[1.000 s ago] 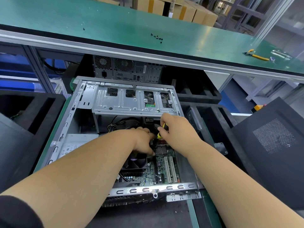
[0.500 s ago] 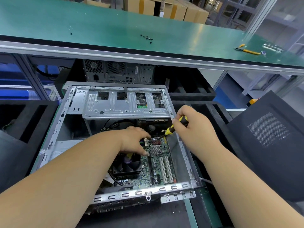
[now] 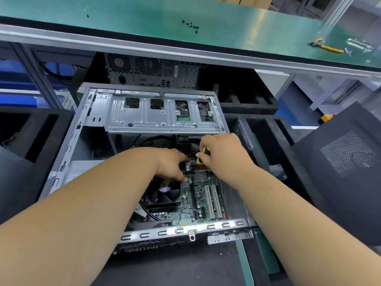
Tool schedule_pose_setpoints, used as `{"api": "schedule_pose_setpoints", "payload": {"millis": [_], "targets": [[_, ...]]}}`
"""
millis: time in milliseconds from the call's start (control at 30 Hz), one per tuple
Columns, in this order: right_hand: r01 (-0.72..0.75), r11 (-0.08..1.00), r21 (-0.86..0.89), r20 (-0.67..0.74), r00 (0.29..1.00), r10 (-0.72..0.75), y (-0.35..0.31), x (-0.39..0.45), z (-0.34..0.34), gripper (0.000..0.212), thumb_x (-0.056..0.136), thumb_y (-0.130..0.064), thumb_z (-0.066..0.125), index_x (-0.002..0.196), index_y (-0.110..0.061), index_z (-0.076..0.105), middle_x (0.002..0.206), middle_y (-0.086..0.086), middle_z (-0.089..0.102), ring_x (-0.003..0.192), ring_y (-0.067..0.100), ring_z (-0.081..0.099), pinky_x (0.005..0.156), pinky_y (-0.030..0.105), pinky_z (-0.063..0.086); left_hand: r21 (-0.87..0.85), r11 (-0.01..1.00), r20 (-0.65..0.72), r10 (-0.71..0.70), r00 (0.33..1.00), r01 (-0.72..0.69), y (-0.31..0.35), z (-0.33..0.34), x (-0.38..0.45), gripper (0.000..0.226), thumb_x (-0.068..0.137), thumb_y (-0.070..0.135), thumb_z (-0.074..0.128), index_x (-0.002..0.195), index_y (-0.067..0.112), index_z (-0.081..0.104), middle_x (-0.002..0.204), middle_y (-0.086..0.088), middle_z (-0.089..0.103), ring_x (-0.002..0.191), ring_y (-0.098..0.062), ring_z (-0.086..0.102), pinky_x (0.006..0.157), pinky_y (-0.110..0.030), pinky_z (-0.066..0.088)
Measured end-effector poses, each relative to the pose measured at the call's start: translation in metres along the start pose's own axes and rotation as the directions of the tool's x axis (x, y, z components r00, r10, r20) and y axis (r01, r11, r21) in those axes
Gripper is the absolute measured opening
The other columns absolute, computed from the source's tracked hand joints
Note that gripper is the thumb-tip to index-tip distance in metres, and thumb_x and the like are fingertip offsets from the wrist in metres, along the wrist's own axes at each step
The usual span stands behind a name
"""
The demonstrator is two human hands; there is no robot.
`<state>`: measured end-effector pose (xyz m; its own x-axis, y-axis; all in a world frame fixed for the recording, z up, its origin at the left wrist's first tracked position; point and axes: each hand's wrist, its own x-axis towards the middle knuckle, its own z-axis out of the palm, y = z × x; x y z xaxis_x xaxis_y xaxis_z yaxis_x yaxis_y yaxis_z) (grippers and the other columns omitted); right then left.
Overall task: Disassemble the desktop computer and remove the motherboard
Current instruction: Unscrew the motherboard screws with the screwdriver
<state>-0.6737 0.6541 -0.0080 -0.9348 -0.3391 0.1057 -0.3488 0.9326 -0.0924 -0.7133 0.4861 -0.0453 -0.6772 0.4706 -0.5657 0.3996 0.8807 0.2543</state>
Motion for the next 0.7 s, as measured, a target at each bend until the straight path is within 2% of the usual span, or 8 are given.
{"api": "schedule_pose_setpoints", "payload": {"millis": [267, 500, 600, 700], "targets": [[-0.01, 0.997, 0.077, -0.038, 0.999, 0.013, 0.004, -0.003, 0.001, 0.017, 0.093, -0.042, 0.058, 0.092, -0.025, 0.06, 0.063, -0.015, 0.037, 0.075, 0.014, 0.04, 0.092, 0.039, 0.037, -0.027, 1.0, 0.01, 0.007, 1.0, -0.007, -0.002, -0.002, 0.0, 0.083, 0.084, 0.054, 0.061, 0.152, 0.029, 0.021, 0.154, -0.004, 0.025, 0.138, -0.023, 0.033, 0.112, -0.038, 0.031], [-0.044, 0.985, 0.166, -0.068, 0.996, 0.056, 0.004, -0.01, -0.011, 0.013, 0.092, -0.039, 0.059, 0.089, -0.026, 0.059, 0.076, -0.01, 0.059, 0.083, 0.015, 0.052, 0.092, 0.038, 0.037, -0.01, 1.0, -0.013, -0.017, 1.0, 0.017, 0.0, -0.003, -0.002, 0.081, 0.082, 0.055, 0.062, 0.15, 0.033, 0.024, 0.15, -0.006, 0.029, 0.136, -0.026, 0.033, 0.111, -0.041, 0.031], [-0.08, 0.949, 0.304, -0.147, 0.98, 0.13, 0.01, -0.02, -0.028, 0.011, 0.09, -0.036, 0.061, 0.081, -0.03, 0.058, 0.067, -0.012, 0.056, 0.069, 0.007, 0.049, 0.072, 0.03, 0.04, -0.052, 0.999, -0.058, 0.003, 0.998, -0.006, 0.001, -0.006, -0.007, 0.076, 0.083, 0.053, 0.064, 0.148, 0.036, 0.028, 0.148, -0.005, 0.032, 0.135, -0.026, 0.032, 0.111, -0.041, 0.031], [-0.132, 0.887, 0.442, -0.177, 0.957, 0.231, 0.021, -0.031, -0.049, 0.014, 0.09, -0.035, 0.061, 0.077, -0.032, 0.056, 0.062, -0.013, 0.056, 0.048, 0.005, 0.044, 0.047, 0.015, 0.033, -0.205, 0.974, -0.105, 0.077, 0.991, -0.097, 0.006, -0.011, -0.019, 0.069, 0.084, 0.043, 0.068, 0.144, 0.037, 0.036, 0.15, 0.003, 0.033, 0.132, -0.018, 0.039, 0.108, -0.031, 0.034]]}}
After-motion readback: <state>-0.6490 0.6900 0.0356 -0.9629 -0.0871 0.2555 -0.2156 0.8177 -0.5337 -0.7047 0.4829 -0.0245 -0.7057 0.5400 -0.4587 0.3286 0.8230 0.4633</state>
